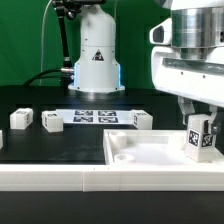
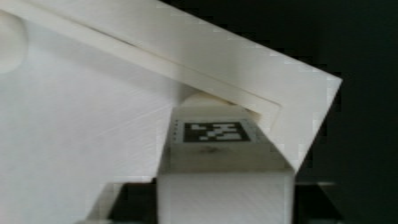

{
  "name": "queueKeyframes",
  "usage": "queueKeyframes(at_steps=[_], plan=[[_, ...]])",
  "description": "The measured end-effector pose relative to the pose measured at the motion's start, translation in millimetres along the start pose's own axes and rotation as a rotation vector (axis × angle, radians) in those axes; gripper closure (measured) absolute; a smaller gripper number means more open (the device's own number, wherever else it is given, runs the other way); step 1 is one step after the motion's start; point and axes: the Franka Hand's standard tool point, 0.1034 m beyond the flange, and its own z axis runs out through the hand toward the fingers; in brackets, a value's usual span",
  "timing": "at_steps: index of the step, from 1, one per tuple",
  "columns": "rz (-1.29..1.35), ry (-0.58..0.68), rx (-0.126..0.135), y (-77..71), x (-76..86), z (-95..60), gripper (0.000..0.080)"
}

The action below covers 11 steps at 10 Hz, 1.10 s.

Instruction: Assemble one leg

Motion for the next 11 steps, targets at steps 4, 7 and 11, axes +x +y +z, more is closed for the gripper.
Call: queueKeyframes(at_steps=[4, 7, 11], plan=[[-0.310, 0.003, 0.001, -0.1, 0.3, -0.7, 0.0155], [-0.686, 0.027, -0.023, -1.8, -7.3, -0.5, 0.0151], [-1.115, 0.068, -0.053, -3.6, -3.6, -0.1, 0.0151]])
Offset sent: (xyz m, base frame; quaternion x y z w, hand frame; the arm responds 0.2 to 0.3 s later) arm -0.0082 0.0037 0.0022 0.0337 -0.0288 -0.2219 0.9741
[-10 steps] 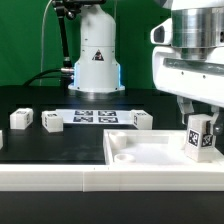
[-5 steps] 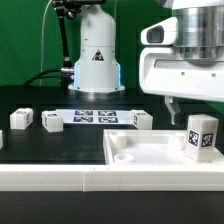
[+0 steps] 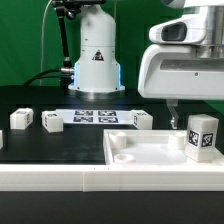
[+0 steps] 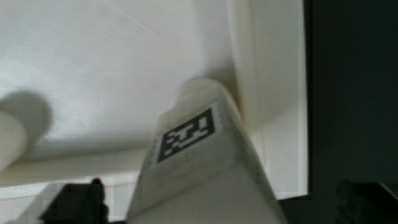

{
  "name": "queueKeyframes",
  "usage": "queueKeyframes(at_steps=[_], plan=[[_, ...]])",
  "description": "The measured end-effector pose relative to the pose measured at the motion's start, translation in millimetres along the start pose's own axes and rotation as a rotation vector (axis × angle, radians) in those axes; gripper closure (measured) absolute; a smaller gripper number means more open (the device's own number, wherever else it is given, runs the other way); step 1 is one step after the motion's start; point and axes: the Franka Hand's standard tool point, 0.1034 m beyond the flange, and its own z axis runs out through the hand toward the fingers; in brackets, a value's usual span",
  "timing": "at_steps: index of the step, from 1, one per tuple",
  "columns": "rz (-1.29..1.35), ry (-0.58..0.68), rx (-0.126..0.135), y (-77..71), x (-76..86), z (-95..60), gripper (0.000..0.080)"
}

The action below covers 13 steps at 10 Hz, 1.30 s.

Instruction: Assemble one leg

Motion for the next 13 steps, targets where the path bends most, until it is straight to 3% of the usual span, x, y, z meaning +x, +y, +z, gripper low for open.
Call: queueKeyframes(at_steps=[2, 5, 6, 7, 9, 11, 13], plan=[[-0.131, 0.009, -0.006, 1.2, 0.5, -0.2, 0.0151], [-0.144, 0.001, 0.008, 10.8, 1.8, 0.5, 0.0151], [-0.145, 0.001, 0.008, 10.5, 1.6, 0.7, 0.0279], [-0.144, 0.001, 0.008, 10.7, 1.6, 0.8, 0.0279], [-0.116, 0.000, 0.009, 10.3, 1.4, 1.2, 0.0509], [-0.099, -0.001, 0.011, 10.6, 1.4, 1.8, 0.0508], [0.130, -0.009, 0.039, 12.5, 3.5, 4.1, 0.0508]])
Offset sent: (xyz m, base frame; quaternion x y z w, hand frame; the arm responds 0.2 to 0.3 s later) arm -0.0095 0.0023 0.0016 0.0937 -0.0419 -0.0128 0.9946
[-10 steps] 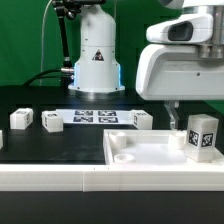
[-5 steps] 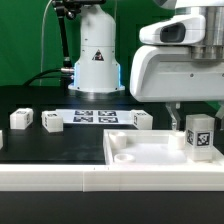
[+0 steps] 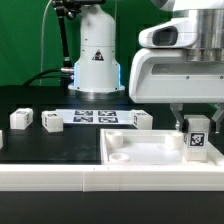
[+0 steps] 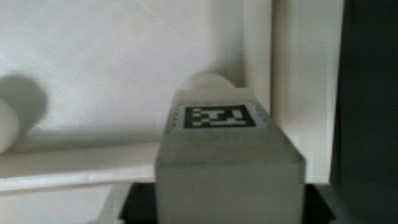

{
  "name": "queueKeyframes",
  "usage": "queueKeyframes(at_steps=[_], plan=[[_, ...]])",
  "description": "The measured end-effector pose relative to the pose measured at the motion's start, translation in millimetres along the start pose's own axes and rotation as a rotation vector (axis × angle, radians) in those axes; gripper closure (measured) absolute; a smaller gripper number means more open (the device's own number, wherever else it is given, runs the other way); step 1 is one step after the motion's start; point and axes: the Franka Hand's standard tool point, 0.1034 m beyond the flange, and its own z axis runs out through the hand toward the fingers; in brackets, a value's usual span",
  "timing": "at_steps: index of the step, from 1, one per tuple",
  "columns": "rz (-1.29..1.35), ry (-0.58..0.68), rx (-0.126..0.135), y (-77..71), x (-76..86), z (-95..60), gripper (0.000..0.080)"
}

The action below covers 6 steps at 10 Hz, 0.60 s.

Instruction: Assemble one leg

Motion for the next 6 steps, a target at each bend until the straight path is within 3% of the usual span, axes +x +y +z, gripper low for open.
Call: queueKeyframes(at_steps=[3, 6], plan=[[0.327, -0.009, 0.019, 2.2, 0.7, 1.0, 0.0508], [0.732, -0.008, 0.016, -1.8, -1.6, 2.0, 0.0508]])
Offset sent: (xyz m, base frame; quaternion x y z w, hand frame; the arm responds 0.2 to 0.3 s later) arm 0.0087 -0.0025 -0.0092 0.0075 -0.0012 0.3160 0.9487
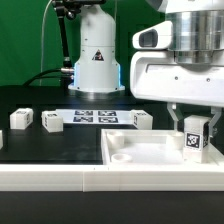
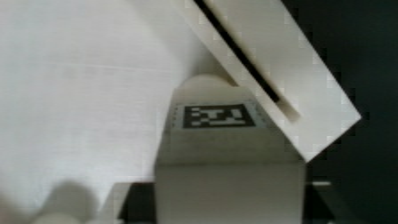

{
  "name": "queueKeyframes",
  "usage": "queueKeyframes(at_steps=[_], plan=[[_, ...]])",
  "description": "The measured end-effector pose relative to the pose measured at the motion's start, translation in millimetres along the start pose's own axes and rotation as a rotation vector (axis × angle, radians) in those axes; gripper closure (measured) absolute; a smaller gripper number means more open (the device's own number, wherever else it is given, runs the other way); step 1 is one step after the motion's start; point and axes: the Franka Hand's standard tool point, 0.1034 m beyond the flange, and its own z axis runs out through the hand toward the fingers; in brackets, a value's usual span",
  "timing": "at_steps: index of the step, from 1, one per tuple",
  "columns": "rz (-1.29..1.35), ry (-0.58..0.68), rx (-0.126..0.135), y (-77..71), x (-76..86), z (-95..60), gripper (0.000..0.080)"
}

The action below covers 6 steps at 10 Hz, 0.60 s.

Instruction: Assemble one leg

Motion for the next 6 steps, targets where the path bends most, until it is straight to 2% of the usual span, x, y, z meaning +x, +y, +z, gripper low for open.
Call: queueKeyframes(at_steps=[3, 5, 6], plan=[[0.294, 0.000, -0.006, 2.3, 1.4, -0.3, 0.0507], [0.370, -0.007, -0.003, 2.3, 0.9, -0.2, 0.0506], [0.375, -0.009, -0.002, 1.8, 0.2, 0.0, 0.0335]])
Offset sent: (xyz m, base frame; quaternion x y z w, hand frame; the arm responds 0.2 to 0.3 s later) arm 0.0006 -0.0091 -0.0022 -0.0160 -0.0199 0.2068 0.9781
